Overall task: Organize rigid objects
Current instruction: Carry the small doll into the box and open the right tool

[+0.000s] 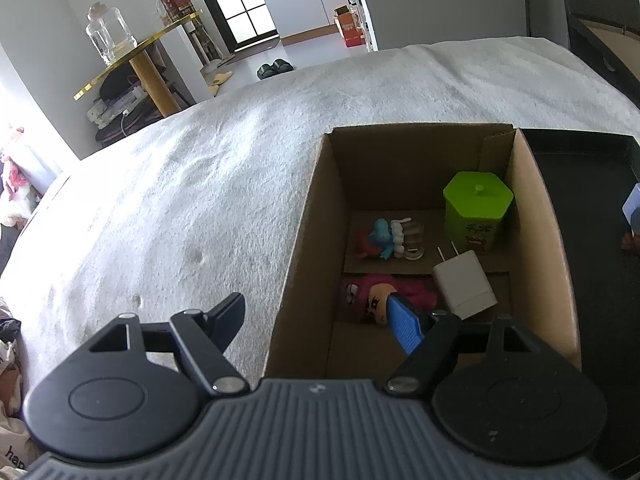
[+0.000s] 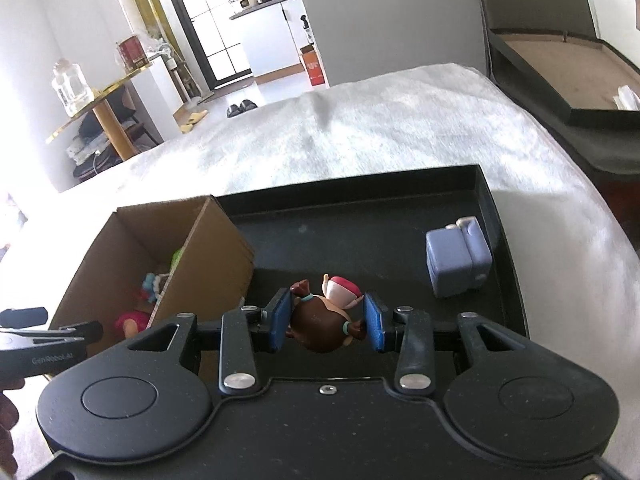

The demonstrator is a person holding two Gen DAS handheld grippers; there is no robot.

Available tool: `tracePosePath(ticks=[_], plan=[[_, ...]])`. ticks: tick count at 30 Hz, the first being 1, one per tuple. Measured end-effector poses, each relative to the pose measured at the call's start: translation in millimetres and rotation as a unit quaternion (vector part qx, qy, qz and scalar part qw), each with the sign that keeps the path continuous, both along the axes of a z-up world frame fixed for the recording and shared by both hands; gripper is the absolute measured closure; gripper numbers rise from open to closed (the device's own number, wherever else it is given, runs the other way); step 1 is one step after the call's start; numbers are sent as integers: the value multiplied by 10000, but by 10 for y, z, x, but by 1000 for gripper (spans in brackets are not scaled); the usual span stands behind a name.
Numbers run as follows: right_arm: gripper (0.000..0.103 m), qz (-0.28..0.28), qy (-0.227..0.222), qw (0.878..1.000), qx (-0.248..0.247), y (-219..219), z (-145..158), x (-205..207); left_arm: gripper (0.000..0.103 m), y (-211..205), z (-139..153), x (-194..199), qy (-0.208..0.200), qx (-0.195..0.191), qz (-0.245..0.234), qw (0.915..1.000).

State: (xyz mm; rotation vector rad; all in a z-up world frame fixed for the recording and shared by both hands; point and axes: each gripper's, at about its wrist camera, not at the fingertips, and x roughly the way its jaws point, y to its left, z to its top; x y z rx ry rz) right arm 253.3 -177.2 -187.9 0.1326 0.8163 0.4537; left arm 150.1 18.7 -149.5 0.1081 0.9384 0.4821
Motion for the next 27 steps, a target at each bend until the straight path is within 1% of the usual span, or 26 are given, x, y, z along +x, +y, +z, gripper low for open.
tracePosePath(ticks=[13,27], plan=[[65,272,-499,9983,124,266,250,-89,27,116,7,-80,-136,-220,10,9997],[65,381,-743,9963,209,498,416,-118,27,215,8,-164,-340,-497,-5,9982]])
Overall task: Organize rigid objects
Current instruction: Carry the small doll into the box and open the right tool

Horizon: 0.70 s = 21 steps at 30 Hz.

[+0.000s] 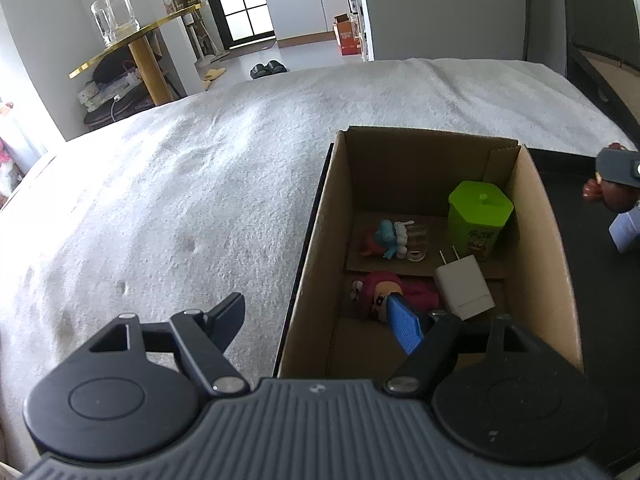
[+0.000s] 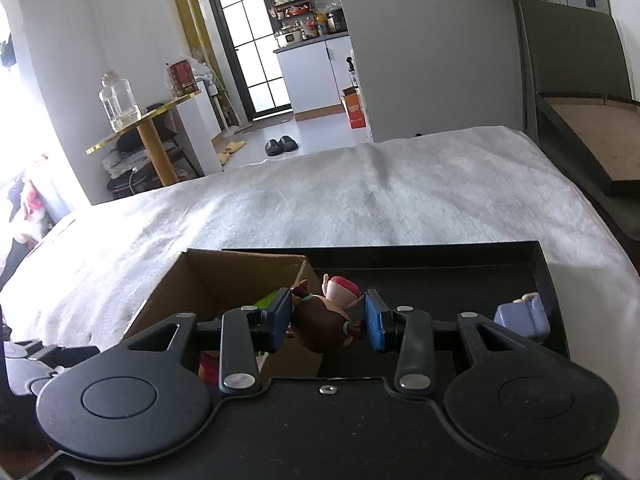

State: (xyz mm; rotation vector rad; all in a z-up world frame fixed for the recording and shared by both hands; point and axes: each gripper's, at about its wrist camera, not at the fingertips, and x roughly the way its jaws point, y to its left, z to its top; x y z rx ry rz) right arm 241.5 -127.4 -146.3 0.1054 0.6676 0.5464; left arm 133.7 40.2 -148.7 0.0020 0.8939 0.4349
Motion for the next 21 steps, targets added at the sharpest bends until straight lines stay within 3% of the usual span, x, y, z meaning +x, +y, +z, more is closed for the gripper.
tracePosePath(ticks=[21], plan=[[64,648,-29,9975,-276,661,-29,-60,27,196,-48,-107,-194,-255,-31,9995]])
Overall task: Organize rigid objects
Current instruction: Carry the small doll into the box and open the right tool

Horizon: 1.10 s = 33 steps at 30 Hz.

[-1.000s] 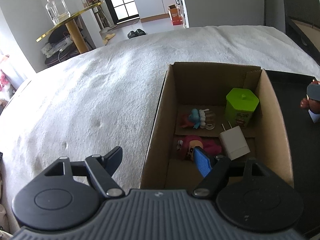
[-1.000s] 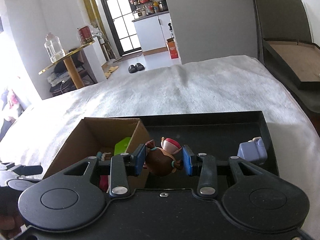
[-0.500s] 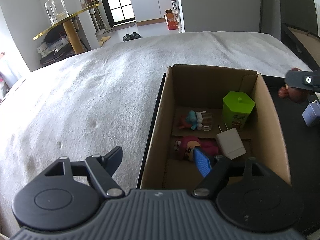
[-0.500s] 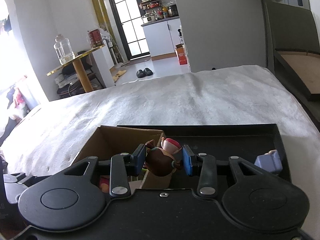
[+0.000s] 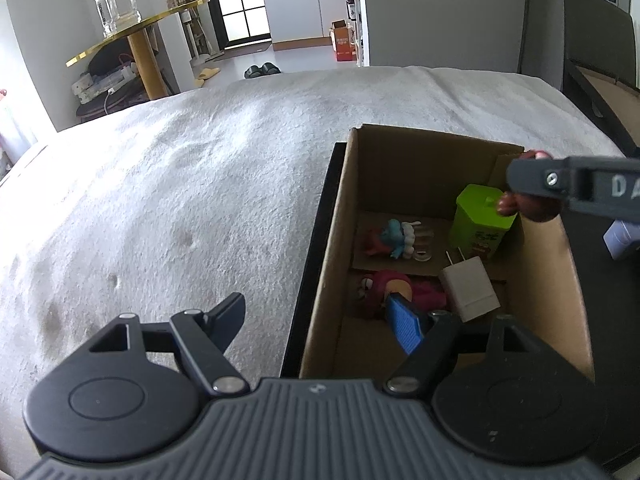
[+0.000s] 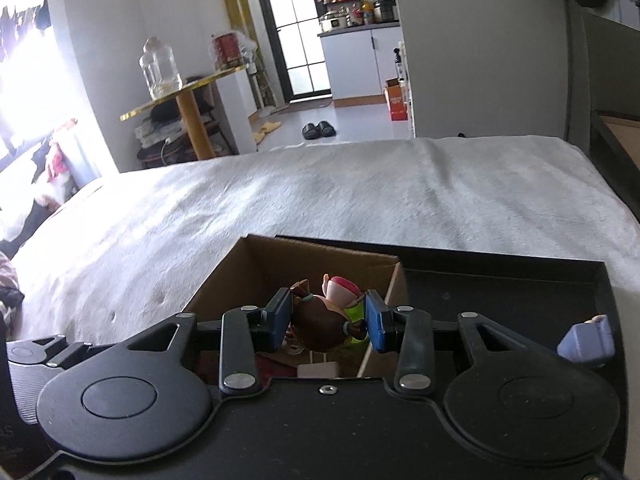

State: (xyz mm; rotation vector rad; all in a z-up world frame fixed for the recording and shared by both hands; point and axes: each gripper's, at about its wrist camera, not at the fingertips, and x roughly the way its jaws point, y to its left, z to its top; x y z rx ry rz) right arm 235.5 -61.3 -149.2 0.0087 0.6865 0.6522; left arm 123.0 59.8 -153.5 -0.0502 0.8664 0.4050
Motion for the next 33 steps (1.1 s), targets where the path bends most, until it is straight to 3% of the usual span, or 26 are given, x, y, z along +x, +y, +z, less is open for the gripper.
tracePosePath(ticks=[6,11,14,33], plan=[[64,47,-4,9998,-208,132,-52,-24,42,24,-10,-44,-93,-170,-71,9998],[64,36,-48,9990,-445,182,-83,-46,81,47,-24,-50,-116,-314,-83,9994],[60,-33,-145,9980,-615,216,-89,-69,90,31,-14,-58,-153,-286,-126,9994],[56,-563,-32,9975,-416,-286,-46,-49,90,-35,36,-15,-111,-96,-59,9999]])
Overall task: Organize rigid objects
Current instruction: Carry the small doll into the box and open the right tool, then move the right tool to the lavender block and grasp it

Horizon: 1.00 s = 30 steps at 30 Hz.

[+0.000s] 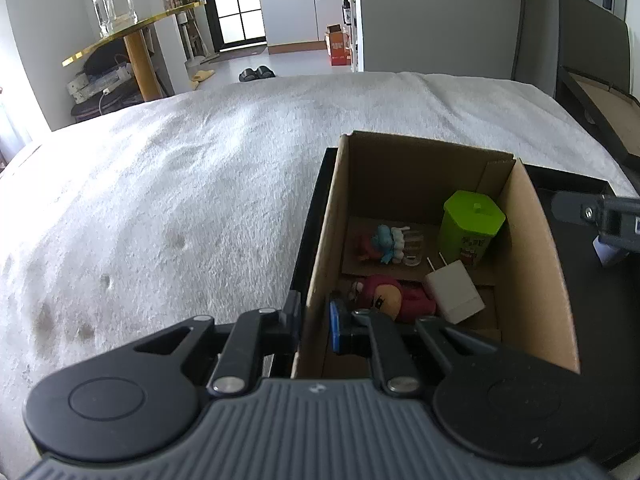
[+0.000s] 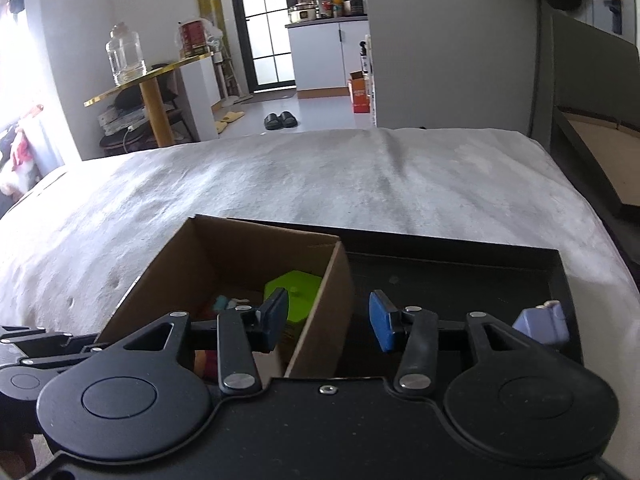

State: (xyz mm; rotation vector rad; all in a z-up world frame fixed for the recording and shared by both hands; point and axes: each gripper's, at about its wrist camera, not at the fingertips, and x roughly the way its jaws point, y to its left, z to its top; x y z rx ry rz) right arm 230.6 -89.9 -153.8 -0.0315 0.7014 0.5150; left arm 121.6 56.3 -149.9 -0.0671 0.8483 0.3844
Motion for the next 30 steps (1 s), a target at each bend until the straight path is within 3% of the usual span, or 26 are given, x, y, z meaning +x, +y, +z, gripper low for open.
tracePosePath(ticks=[10,12,14,16,22,30], plan=[[48,-222,175,9996,-15,-197,-78,50,85,-65,23,85,139,151,69,9998],[46,-274,205,9994,-21,-250,-97,60,79,-85,29,101,172,146,63,9997],[45,-322,223,9992,-10,-308,-114,68,65,-109,34,108,183,148,49,9997],[44,-360,237,9991,-8,-358,-131,79,57,-147,41,121,199,230,39,9995],[39,-497,270,9984,-19,-526,-194,115,49,-220,43,172,273,363,41,9990],[26,-708,273,9971,-57,-730,-327,166,37,-316,39,223,365,583,32,9976]])
